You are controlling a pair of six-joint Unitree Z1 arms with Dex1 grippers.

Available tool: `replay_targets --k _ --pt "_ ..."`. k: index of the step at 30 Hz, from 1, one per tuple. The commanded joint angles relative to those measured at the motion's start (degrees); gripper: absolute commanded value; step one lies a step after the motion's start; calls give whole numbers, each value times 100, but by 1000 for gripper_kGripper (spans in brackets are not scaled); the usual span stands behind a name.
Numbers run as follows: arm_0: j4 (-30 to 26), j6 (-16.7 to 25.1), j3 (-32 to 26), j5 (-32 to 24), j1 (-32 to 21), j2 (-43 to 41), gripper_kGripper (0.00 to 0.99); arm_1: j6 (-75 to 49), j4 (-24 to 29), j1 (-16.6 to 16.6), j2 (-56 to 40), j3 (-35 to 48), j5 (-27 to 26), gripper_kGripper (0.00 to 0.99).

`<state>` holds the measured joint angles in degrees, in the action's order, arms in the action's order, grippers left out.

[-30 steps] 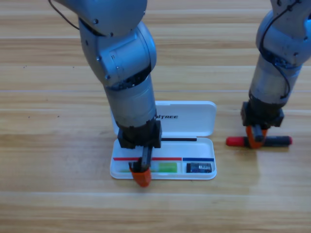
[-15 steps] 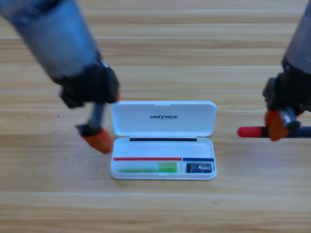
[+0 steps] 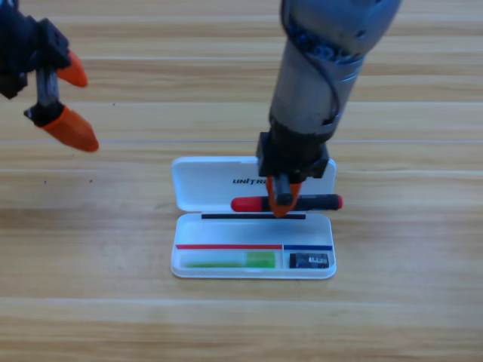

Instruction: Clean up eraser and pencils

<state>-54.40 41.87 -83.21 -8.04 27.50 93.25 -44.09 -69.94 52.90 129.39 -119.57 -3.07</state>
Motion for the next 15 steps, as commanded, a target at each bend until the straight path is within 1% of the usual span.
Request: replay_targets --k 1,7,15 --pt "501 50 498 -286 -763 -17 990 5 -142 177 833 -453 114 0" --pt "914 50 929 -436 -807 -26 990 5 -142 177 1071 -708 211 0" --pt "1283 6 1254 -506 -807 18 990 23 -142 177 1202 -814 246 0"
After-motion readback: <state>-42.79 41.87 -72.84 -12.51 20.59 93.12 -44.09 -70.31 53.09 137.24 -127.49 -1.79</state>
